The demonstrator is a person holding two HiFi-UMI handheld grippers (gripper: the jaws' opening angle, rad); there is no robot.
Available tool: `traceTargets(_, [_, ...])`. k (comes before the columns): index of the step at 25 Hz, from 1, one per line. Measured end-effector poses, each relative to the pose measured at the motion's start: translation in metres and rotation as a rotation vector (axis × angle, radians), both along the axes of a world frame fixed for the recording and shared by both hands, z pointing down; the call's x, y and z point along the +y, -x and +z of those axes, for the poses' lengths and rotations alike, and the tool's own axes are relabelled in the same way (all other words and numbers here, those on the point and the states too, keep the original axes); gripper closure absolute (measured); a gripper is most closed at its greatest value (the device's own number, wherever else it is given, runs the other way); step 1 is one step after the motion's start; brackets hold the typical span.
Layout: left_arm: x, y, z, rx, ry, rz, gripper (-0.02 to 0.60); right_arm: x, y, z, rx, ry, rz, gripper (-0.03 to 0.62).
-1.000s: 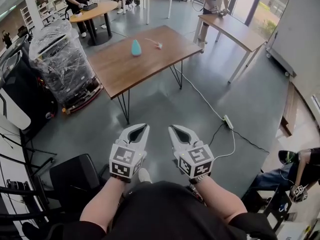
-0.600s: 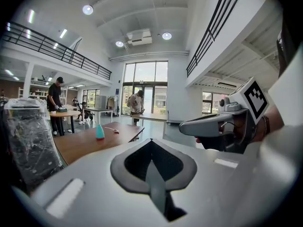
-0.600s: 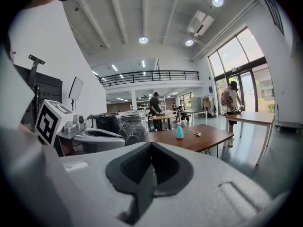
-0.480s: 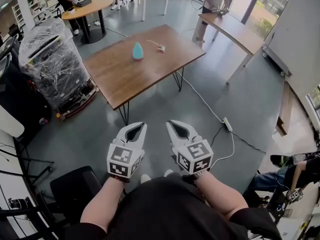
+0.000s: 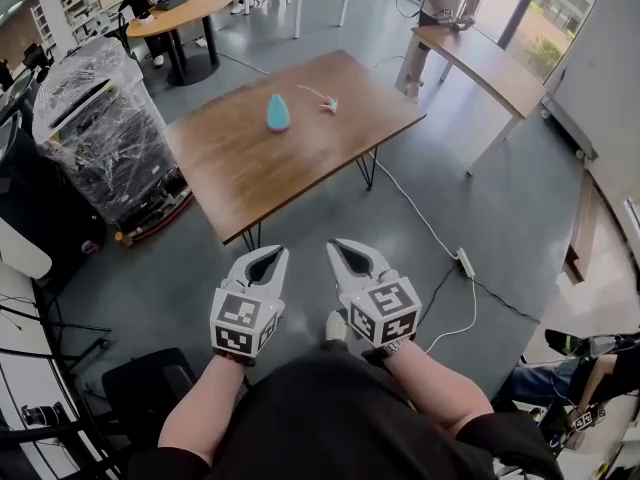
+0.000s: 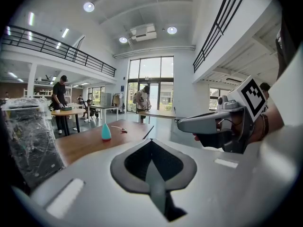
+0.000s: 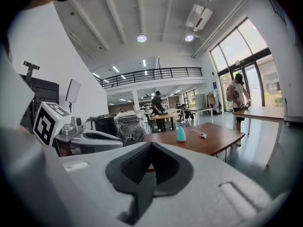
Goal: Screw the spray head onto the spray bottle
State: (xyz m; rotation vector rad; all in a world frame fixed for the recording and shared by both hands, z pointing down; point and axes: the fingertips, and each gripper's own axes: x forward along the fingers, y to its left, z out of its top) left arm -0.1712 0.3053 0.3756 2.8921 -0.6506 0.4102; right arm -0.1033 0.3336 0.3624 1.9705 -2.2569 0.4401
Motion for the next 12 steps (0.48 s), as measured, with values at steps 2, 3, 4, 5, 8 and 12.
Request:
traceTargets(2, [-0.013, -0.020, 0.001, -0.014, -0.001, -0.001, 0.565, -0.013, -0.018, 0.001, -0.012, -0.002, -0.005, 0.602])
traceTargets(3, [-0.019, -0.031, 0.001, -0.019, -0.003, -0.001, 0.565, -0.020, -0.029, 0.001, -0.016, -0.003, -0.009, 0.602])
traceTargets(4, [-0.025, -0.044, 0.001, -0.025, -0.005, 0.000, 0.565, -0.026, -0.041, 0.001, -0.020, -0.004, -0.011, 0.602])
traceTargets(5, [-0.030, -0.056, 0.001, -0.029, -0.007, 0.000, 0.565, -0.032, -0.053, 0.002, -0.024, -0.004, -0.012, 0.602])
traceTargets(8, [-0.045, -0.094, 0.002, -0.045, -0.009, -0.001, 0.565, -0.046, -0.091, 0.004, -0.035, -0.004, -0.018, 0.602])
traceTargets(12, [-0.066, -0.133, 0.002, -0.060, -0.018, -0.018, 0.565, -0.064, -0.131, 0.007, -0.044, -0.001, -0.033, 0.602])
